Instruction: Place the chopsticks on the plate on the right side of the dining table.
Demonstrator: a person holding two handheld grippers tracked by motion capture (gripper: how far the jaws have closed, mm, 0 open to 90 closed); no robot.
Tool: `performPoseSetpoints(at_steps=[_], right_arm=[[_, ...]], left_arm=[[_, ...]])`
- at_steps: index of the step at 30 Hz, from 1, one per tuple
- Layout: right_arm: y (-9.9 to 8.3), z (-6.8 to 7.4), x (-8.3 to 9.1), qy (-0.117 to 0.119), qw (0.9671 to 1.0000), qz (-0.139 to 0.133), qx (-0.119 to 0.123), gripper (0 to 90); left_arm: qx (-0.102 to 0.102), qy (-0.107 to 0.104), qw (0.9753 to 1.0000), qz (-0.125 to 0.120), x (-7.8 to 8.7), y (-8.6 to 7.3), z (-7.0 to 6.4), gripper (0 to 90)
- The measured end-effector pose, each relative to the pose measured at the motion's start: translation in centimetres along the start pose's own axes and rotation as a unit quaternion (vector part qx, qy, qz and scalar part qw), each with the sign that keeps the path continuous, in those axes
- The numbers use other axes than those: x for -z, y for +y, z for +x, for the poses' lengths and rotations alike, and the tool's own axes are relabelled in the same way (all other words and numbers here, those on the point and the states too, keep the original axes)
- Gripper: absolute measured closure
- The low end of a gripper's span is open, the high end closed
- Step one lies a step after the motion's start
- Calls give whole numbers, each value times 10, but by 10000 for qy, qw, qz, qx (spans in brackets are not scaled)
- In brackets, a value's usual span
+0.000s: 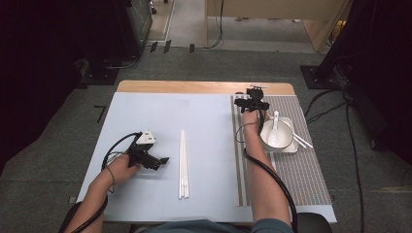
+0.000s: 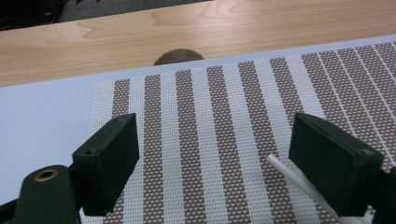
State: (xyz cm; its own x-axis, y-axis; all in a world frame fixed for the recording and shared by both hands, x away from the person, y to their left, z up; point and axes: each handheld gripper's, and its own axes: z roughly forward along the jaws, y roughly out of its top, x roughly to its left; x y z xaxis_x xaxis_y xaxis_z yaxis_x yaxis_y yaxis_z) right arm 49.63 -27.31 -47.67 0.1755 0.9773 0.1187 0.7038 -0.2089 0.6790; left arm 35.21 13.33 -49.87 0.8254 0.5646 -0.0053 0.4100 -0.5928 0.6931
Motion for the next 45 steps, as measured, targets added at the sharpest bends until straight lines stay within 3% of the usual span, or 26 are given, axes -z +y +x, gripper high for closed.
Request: performPoseSetpoints(at_steps=[14,33,38,45], right_arm=[[-7,12,6,137,9997,25,224,157],[-14,17,11,257,9994,-31,226,157],[-8,16,12,140,9994,-229,214,157],[-2,13,7,-2,9996,-246,122,157]], left_arm=[[1,4,10000,-5,0,0,0,0],[-2,6,10000,-4,0,0,0,0],[0,6,10000,-4,0,0,0,0],[4,4,10000,-5,0,0,0,0]])
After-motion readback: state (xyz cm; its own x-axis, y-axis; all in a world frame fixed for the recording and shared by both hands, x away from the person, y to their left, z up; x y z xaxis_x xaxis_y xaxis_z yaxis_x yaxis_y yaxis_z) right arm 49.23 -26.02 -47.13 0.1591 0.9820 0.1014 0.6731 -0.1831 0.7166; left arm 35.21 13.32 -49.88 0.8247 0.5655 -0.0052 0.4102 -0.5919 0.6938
